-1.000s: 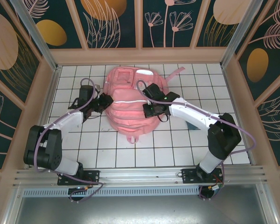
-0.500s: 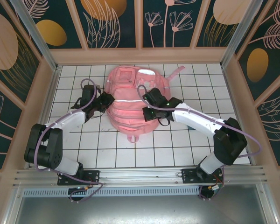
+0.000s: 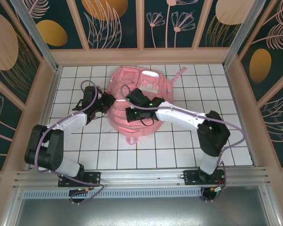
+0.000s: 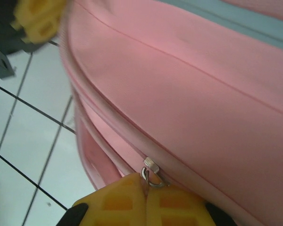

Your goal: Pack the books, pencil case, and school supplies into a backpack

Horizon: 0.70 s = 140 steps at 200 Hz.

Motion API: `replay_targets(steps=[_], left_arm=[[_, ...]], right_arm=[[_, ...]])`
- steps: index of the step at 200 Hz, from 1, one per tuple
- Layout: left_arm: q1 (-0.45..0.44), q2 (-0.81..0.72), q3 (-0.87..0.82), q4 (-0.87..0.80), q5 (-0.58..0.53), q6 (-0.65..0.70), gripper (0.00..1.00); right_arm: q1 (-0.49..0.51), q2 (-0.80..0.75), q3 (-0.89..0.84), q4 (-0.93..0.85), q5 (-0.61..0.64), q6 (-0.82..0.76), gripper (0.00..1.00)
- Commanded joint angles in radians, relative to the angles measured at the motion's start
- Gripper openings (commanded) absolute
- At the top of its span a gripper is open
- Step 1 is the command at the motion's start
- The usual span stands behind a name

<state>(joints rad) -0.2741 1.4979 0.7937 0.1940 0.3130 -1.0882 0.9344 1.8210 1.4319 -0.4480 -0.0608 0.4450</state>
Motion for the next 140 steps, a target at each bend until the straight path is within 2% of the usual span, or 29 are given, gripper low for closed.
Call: replay_targets(steps=[1, 22, 35, 52, 69, 82, 105, 124, 140], left_arm=[[-0.042, -0.01, 0.0, 0.11, 0.077, -0.035, 0.0], [-0.043, -0.01, 0.007, 0.094, 0.083, -0.02, 0.0], [-0.042, -0.01, 0.017, 0.064, 0.076, -0.002, 0.0], [-0.043, -0.011, 0.036, 0.003, 0.054, 0.043, 0.23], [-0.043, -0.016, 0.071, -0.086, 0.028, 0.12, 0.47], [-0.043, -0.026, 0.092, -0.147, 0.001, 0.18, 0.56], [-0.043, -0.048, 0.115, -0.249, -0.038, 0.267, 0.61], [-0.046, -0.082, 0.11, -0.311, -0.048, 0.338, 0.61], [-0.061, -0.121, 0.11, -0.39, -0.102, 0.416, 0.6]], right_arm=[[0.025, 0.074, 0.129, 0.129, -0.016, 0.022, 0.0], [0.026, 0.087, 0.154, 0.135, -0.003, 0.045, 0.0], [0.012, 0.041, 0.103, 0.152, -0.005, 0.073, 0.07], [-0.008, -0.061, -0.003, 0.17, -0.026, 0.12, 0.19], [-0.011, -0.175, -0.108, 0.184, -0.037, 0.18, 0.36], [-0.015, -0.245, -0.173, 0.182, -0.026, 0.232, 0.45], [-0.055, -0.34, -0.269, 0.132, 0.063, 0.381, 0.5], [-0.13, -0.408, -0.359, 0.118, 0.094, 0.507, 0.5], [-0.189, -0.463, -0.433, 0.145, 0.108, 0.587, 0.52]])
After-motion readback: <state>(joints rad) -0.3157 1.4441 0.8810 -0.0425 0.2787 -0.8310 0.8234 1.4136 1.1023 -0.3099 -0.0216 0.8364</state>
